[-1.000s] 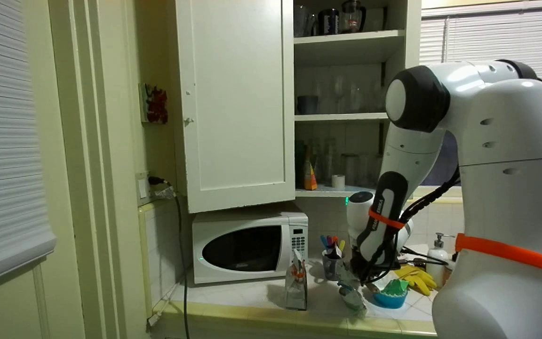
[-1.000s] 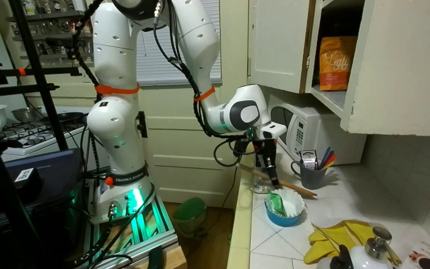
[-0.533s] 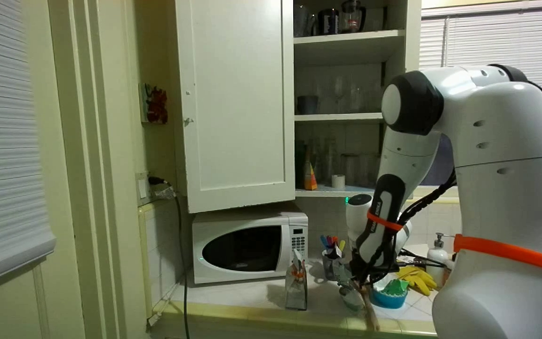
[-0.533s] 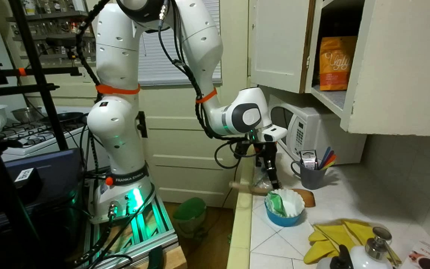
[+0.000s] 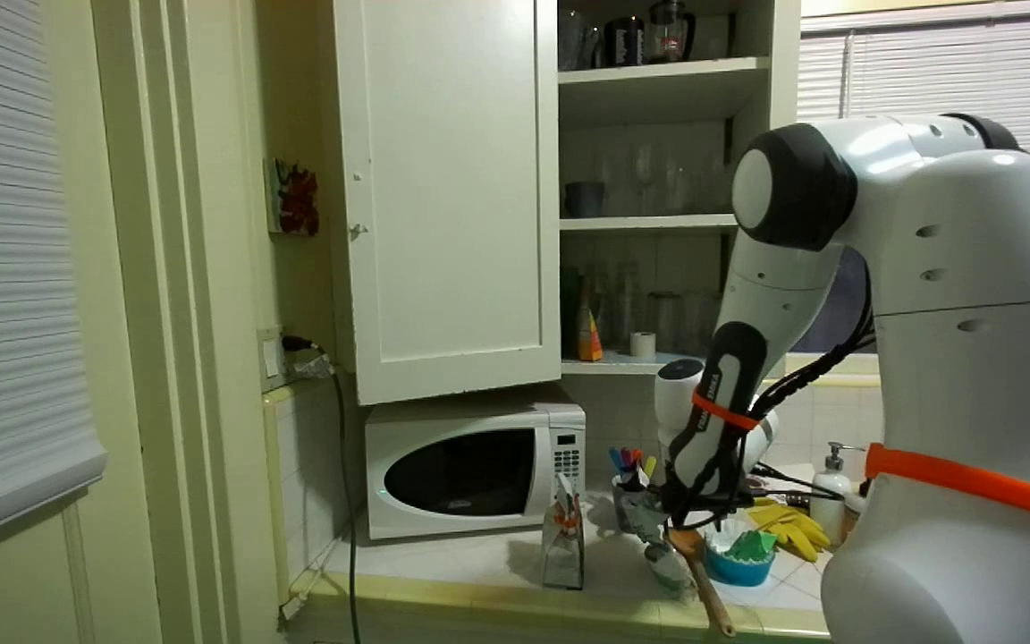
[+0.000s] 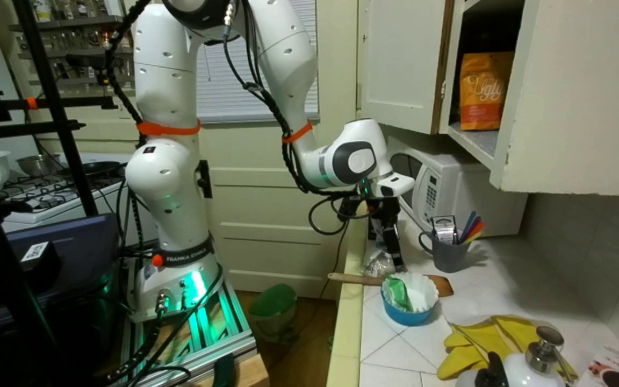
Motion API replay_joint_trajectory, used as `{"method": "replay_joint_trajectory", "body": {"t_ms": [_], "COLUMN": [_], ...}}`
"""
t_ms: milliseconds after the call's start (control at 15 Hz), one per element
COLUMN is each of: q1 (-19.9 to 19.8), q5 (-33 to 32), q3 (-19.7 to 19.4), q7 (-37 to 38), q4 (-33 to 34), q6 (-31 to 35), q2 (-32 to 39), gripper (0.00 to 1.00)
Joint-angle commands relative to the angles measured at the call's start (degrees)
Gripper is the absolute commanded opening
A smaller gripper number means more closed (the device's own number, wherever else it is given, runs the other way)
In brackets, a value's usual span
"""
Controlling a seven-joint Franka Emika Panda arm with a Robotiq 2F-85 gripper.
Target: Remove the wooden spoon from the cabinet and place it on the counter top
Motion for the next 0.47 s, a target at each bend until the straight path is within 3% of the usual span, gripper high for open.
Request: {"method": "replay_joint_trajectory", "body": {"t_ms": [0,133,267,333,400], "q1": [2.2,0.3,-0.7,2.7,-2.3], "q5": [3.5,3.6,6.3,10.0,6.9], "q3": [-2.1,-2.5,-3.4,-6.4,-1.0], "q7": [-5.2,-11.9,-21.0,-25.0,-18.9], "q4": [-3.1,-4.3,-6.9,-8.5,-3.2], "q6": [-9.5,-11.9,-7.2,-5.6,-7.9], "q2": [-10.9,-17.1,-22.7,-25.2,-18.5], "gripper": [1.0,1.0,0.99,1.0,1.0]}}
